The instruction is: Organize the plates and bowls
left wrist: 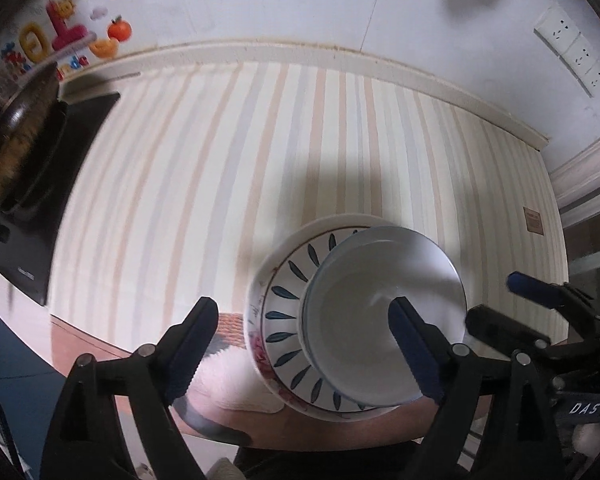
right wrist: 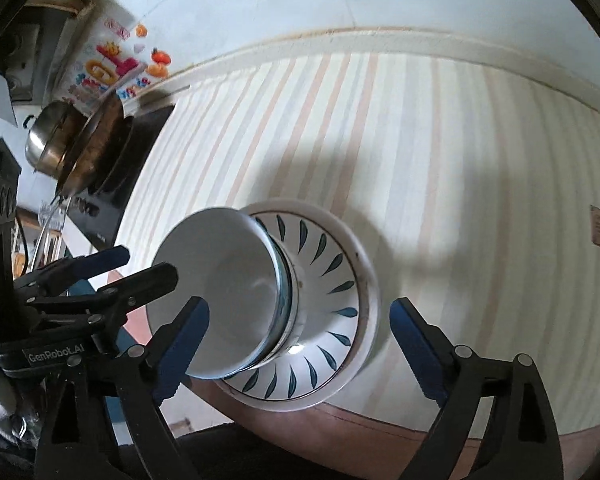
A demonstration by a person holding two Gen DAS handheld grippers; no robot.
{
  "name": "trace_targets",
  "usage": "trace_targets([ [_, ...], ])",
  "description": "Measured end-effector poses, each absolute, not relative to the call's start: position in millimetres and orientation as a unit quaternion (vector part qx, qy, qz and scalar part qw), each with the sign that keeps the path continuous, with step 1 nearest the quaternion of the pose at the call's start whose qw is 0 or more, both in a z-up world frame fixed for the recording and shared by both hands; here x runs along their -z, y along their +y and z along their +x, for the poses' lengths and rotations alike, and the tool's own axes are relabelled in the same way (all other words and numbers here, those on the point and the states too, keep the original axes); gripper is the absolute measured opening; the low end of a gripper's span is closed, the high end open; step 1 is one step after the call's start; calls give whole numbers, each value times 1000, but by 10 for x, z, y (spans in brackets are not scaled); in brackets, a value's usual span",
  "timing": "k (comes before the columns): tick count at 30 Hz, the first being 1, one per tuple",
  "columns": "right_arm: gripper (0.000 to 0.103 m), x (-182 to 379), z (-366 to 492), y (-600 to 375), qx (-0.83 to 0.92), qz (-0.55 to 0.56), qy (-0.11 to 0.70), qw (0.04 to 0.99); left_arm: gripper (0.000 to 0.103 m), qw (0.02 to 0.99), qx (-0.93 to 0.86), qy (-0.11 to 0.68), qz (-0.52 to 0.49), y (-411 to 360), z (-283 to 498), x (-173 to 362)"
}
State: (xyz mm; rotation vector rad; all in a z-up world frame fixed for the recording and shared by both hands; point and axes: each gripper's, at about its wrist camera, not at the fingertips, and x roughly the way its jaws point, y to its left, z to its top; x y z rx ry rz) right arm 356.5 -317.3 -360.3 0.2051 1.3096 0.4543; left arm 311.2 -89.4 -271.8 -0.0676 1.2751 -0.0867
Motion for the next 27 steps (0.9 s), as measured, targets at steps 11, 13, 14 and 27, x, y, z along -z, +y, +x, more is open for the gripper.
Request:
trace_targets([
  [11, 98, 3056, 3192, -3200, -143, 88, 553, 816, 87, 849, 63, 524, -19, -826, 2812, 2242],
  [13, 98, 2912, 3058, -3215, -130, 90, 540, 827, 87, 857, 70, 510, -18, -794, 2730, 2137],
  [14, 98, 2851, 2997, -3208, -123, 93, 535, 830, 87, 861, 73, 502, -17, -775, 2683, 2080],
  [27, 99, 1862, 1856, -2969, -74, 106, 448, 884, 101, 888, 98, 449, 4, -626, 1877, 1432],
])
